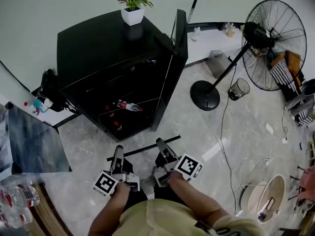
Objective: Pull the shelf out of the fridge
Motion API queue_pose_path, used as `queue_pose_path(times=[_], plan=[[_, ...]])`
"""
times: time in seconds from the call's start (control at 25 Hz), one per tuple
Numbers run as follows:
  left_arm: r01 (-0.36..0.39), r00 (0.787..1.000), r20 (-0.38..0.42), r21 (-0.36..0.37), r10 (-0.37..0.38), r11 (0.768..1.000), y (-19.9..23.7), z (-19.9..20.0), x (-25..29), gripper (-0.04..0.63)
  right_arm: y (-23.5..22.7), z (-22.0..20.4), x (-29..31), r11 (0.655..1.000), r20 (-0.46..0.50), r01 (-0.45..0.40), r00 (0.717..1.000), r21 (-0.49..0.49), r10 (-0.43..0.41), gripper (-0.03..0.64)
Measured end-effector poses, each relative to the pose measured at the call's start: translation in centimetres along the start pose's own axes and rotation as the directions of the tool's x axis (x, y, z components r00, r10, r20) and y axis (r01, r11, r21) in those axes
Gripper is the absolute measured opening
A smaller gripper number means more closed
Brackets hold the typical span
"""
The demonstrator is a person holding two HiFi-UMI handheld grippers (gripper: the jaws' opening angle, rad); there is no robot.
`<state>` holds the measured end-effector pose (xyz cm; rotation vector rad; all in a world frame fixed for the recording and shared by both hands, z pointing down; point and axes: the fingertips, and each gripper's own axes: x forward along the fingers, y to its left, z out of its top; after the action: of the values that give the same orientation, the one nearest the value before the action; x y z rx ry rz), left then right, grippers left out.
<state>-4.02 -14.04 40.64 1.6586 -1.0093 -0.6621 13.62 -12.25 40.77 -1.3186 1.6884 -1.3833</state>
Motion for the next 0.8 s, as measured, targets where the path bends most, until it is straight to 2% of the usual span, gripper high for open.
queue_pose_path(times=[0.12,0.32,0.44,0.56,0.68,0.8], plan=[[0.014,0.999,-0.047,0.018,-0.013,1.0,-0.8,0.1,-0.4,0.06,1.3,0.0,-0.9,1.0,0.024,0.012,1.0,-0.028,-0.011,0.069],[0.004,0.997,-0.077,0.001,-0.004,1.0,-1.6,0.4,-1.0,0.061,2.6,0.0,-2.2,0.999,0.069,0.032,0.997,-0.017,-0.031,0.067],[0.072,0.993,-0.09,0.008,-0.071,0.997,-3.3,0.9,-0.8,0.06,3.6,0.0,-2.8,1.0,0.091,0.023,0.996,-0.022,-0.021,0.067],[0.063,0.992,-0.107,0.007,-0.062,0.998,-4.2,1.1,-1.0,0.06,4.5,0.0,-3.1,1.0,0.111,0.006,0.994,-0.027,-0.003,0.069],[0.083,0.989,-0.125,0.01,-0.081,0.996,-5.1,1.3,-1.1,0.061,4.5,0.0,-4.1,0.998,0.123,0.062,0.991,-0.029,-0.058,0.069],[0.08,0.986,-0.149,0.001,-0.079,0.997,-5.5,1.5,-1.5,0.061,5.2,-0.3,-4.6,0.998,0.135,0.062,0.989,-0.031,-0.057,0.071]])
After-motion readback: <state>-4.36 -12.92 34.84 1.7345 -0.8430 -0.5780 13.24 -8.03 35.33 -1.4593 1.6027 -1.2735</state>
